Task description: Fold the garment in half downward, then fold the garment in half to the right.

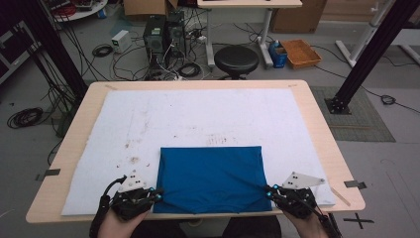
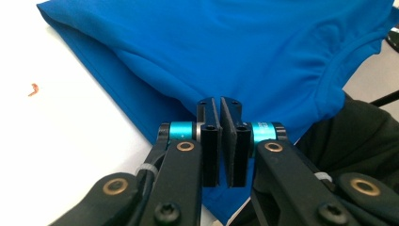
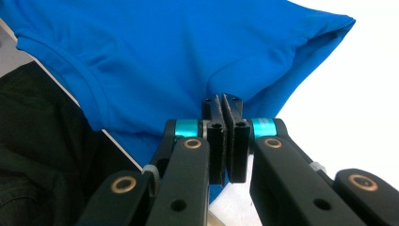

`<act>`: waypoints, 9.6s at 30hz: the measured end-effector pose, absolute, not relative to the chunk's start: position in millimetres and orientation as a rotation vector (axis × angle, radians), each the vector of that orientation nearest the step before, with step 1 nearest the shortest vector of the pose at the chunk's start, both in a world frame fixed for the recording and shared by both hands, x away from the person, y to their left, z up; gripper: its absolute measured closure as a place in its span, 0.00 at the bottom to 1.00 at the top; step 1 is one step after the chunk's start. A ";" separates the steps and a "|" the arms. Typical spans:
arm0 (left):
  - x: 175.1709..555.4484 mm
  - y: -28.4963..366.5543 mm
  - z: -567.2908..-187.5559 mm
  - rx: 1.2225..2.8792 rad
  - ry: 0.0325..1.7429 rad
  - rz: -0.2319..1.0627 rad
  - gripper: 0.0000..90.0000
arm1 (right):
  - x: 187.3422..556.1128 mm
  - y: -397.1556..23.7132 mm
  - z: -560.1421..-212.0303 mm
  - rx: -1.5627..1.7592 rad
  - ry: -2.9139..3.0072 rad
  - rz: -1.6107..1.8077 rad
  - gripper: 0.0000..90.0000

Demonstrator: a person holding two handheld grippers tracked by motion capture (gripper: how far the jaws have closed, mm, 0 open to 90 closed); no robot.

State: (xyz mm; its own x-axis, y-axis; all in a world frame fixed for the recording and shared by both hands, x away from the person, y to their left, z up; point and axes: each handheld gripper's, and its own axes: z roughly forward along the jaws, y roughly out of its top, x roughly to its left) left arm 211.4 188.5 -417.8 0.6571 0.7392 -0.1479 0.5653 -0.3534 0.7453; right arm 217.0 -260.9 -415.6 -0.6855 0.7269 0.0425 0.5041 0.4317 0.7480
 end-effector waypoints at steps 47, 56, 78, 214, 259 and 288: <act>365.9 191.4 -447.1 1.982 1.214 0.455 0.76 | 372.7 -249.4 -445.7 1.385 2.243 1.021 0.80; 360.6 188.0 -446.2 1.996 1.174 0.449 0.95 | 368.8 -246.9 -445.4 1.313 2.266 1.025 0.94; 403.6 182.4 -438.0 1.973 1.187 0.515 0.96 | 416.7 -255.5 -431.3 1.284 2.252 1.064 0.94; 252.8 165.6 -447.5 1.880 1.299 0.370 0.92 | 362.4 -201.4 -372.7 0.938 2.249 1.312 0.52; 253.2 173.0 -445.0 1.864 1.273 0.345 0.94 | 451.0 43.0 -430.5 0.827 2.648 1.113 0.79; 249.0 158.1 -421.6 1.813 1.160 0.337 0.94 | 447.6 11.6 -398.2 0.815 2.597 1.241 0.98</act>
